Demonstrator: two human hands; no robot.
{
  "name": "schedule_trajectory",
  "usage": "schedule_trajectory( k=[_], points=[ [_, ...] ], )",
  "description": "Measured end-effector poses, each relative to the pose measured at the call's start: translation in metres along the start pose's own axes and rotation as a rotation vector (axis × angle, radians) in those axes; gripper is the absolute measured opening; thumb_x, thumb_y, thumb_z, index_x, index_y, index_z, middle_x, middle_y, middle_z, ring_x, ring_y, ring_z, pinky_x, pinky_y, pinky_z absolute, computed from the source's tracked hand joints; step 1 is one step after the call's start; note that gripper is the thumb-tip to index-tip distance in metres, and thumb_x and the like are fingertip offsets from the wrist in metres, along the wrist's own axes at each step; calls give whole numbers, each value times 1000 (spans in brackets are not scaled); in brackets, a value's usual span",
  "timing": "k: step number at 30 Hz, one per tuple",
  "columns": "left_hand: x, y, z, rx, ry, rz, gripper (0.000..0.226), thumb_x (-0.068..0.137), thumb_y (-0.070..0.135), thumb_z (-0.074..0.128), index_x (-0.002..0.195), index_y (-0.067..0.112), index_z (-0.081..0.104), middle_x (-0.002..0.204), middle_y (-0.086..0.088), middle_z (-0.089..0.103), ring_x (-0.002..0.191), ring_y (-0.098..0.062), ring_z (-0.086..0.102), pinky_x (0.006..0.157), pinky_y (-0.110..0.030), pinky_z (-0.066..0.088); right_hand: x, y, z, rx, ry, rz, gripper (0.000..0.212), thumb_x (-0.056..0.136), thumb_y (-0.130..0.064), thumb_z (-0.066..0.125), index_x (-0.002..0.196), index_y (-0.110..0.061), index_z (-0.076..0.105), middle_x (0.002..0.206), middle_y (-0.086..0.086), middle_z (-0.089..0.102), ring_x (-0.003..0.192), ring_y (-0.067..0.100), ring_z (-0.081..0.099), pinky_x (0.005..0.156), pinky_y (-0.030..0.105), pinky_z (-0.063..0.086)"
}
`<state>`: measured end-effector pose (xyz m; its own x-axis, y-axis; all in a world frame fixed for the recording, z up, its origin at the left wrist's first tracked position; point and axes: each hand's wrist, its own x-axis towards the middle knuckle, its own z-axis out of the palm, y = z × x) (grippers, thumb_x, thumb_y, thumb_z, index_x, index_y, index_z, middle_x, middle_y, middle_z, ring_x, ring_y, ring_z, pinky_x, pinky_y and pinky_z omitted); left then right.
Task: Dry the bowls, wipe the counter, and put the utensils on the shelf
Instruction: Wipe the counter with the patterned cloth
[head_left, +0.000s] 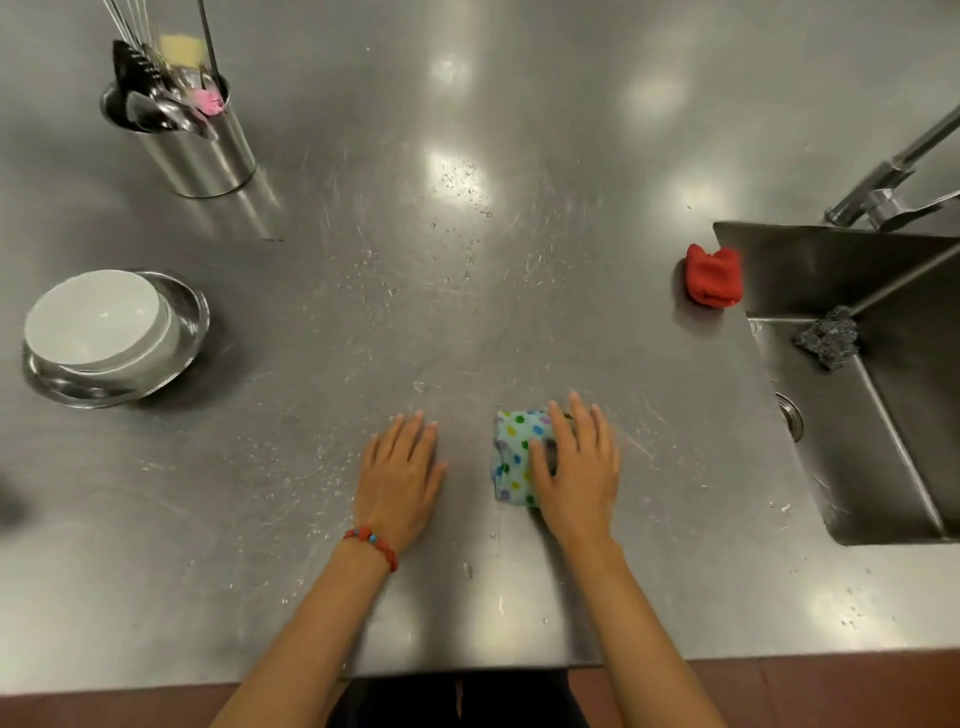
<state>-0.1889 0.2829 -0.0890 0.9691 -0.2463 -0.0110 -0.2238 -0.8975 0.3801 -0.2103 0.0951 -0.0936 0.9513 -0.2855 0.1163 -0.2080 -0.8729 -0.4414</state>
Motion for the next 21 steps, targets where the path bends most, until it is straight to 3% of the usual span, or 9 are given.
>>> schedule_trajectory(
  k=[3,7,11,13,18,21],
  points=[
    [0,-4,6,-6,-8,3,43,83,16,64,121,-1,55,130,-24,52,122,-44,45,100,-58,34,-1,1,17,-88,-158,-95,41,94,-31,46,133,-20,46,149,6,36,140,33,22,112,48,20],
    [-1,-7,12,22,-80,-18,47,88,22,58,130,3,47,139,-21,43,131,-40,35,108,-54,25,22,5,28,-145,-157,-104,39,96,-31,43,133,-19,47,145,9,42,138,34,26,111,49,29],
    [-1,-7,16,81,-70,14,49,75,17,73,117,-1,58,125,-25,56,116,-46,51,92,-64,37,64,-1,33,-178,-208,-89,42,98,-34,32,138,-22,38,150,4,33,141,28,16,114,42,19],
    [-2,-8,18,84,-41,13,49,73,16,75,117,-1,59,124,-25,57,115,-46,51,91,-65,38,57,-2,30,-147,-216,-96,43,97,-35,35,138,-21,39,148,5,36,140,30,18,115,42,18],
    [0,-8,19,28,-47,-25,48,84,19,63,127,2,50,138,-23,44,129,-42,37,106,-57,26,-5,1,21,-99,-200,-176,45,90,-38,48,130,-18,50,138,9,49,134,38,33,108,51,33],
    [5,-5,20,29,-15,-22,49,78,15,70,122,-1,54,132,-26,50,123,-45,44,99,-61,32,17,3,27,-104,-183,-202,42,91,-35,51,128,-16,53,134,12,52,132,39,36,106,50,36]
  ],
)
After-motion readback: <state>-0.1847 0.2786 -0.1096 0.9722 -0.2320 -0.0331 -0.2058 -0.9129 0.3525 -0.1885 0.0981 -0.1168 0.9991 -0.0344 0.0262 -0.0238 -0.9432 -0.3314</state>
